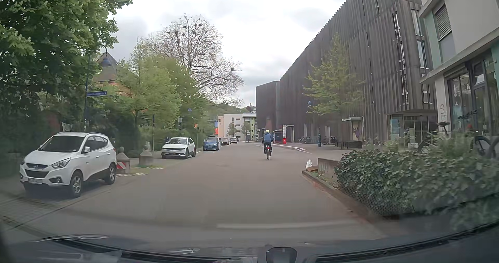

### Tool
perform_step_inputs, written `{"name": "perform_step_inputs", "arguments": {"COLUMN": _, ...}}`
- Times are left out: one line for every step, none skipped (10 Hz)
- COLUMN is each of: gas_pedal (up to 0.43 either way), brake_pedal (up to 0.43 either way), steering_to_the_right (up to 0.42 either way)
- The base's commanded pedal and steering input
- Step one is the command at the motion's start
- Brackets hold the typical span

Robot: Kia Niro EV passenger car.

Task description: Follow the waypoints while adhering to traffic rules and regulations

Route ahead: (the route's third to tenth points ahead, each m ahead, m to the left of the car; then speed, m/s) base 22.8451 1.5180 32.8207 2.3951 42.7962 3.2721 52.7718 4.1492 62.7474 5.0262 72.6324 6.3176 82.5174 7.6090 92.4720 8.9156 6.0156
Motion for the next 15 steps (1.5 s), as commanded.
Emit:
{"name": "perform_step_inputs", "arguments": {"gas_pedal": 0.000, "brake_pedal": 0.000, "steering_to_the_right": 0.004}}
{"name": "perform_step_inputs", "arguments": {"gas_pedal": 0.000, "brake_pedal": 0.000, "steering_to_the_right": 0.004}}
{"name": "perform_step_inputs", "arguments": {"gas_pedal": 0.000, "brake_pedal": 0.000, "steering_to_the_right": 0.003}}
{"name": "perform_step_inputs", "arguments": {"gas_pedal": 0.000, "brake_pedal": 0.000, "steering_to_the_right": 0.003}}
{"name": "perform_step_inputs", "arguments": {"gas_pedal": 0.000, "brake_pedal": 0.000, "steering_to_the_right": 0.002}}
{"name": "perform_step_inputs", "arguments": {"gas_pedal": 0.000, "brake_pedal": 0.000, "steering_to_the_right": 0.002}}
{"name": "perform_step_inputs", "arguments": {"gas_pedal": 0.000, "brake_pedal": 0.000, "steering_to_the_right": 0.002}}
{"name": "perform_step_inputs", "arguments": {"gas_pedal": 0.000, "brake_pedal": 0.000, "steering_to_the_right": 0.002}}
{"name": "perform_step_inputs", "arguments": {"gas_pedal": 0.000, "brake_pedal": 0.000, "steering_to_the_right": 0.002}}
{"name": "perform_step_inputs", "arguments": {"gas_pedal": 0.000, "brake_pedal": 0.000, "steering_to_the_right": 0.002}}
{"name": "perform_step_inputs", "arguments": {"gas_pedal": 0.000, "brake_pedal": 0.000, "steering_to_the_right": 0.002}}
{"name": "perform_step_inputs", "arguments": {"gas_pedal": 0.000, "brake_pedal": 0.000, "steering_to_the_right": 0.002}}
{"name": "perform_step_inputs", "arguments": {"gas_pedal": 0.000, "brake_pedal": 0.000, "steering_to_the_right": 0.002}}
{"name": "perform_step_inputs", "arguments": {"gas_pedal": 0.000, "brake_pedal": 0.000, "steering_to_the_right": 0.002}}
{"name": "perform_step_inputs", "arguments": {"gas_pedal": 0.000, "brake_pedal": 0.000, "steering_to_the_right": 0.002}}
